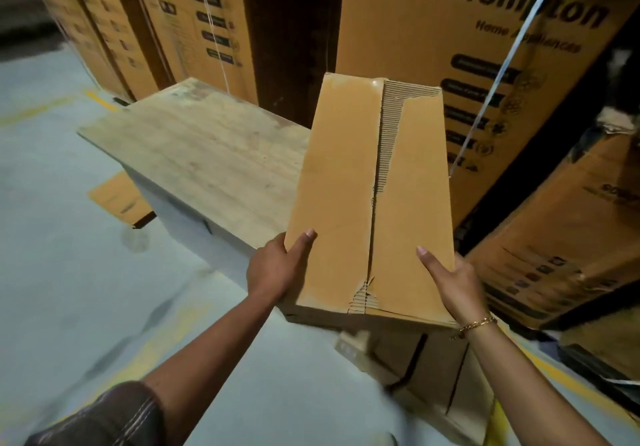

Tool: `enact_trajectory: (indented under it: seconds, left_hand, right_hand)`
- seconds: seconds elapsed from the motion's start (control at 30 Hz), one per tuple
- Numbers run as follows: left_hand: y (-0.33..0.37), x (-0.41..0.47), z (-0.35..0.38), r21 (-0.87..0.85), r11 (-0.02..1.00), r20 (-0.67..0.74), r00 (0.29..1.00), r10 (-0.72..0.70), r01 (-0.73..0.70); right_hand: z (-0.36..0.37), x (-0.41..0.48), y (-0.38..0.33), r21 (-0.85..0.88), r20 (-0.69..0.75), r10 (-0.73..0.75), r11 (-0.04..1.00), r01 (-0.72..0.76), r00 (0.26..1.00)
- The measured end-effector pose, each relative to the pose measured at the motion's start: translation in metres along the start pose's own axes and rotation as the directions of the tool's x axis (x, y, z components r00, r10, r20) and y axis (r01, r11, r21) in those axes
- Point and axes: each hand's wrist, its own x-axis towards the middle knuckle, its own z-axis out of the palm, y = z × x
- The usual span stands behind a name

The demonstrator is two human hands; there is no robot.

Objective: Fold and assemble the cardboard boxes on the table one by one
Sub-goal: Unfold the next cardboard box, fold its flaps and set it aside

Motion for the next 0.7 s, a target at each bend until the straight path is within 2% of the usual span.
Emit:
enact_trajectory:
  seconds: [0.23,0.4,0.53,0.7]
  left_hand:
    - [-0.051,0.061,-0.098,-0.052,0.998,-0.104,0.993,-0.05,0.045]
    - [-0.085,0.128,-0.137,-0.049,0.994,-0.147,0.983,-0.107,0.101]
    - [-0.118,0.199,-0.15,-0.035,0.98,-0.145,0.97,-0.197,0.194]
    - [-0.153,0.284,-0.161,0.005,0.948,-0.137,0.939,-0.316,0.319]
  right_hand:
    - [0.103,0.019,-0.103,0.004,0.123,-0.096,0.995,0.096,0.988]
    - [0.188,0.054,-0.152,0.036,0.188,-0.081,0.996,0.076,0.979]
    - [0.258,0.09,-0.18,0.001,0.231,-0.055,0.998,0.056,0.971]
    - [0.328,0.142,-0.221,-0.143,0.297,-0.035,0.986,0.081,0.954]
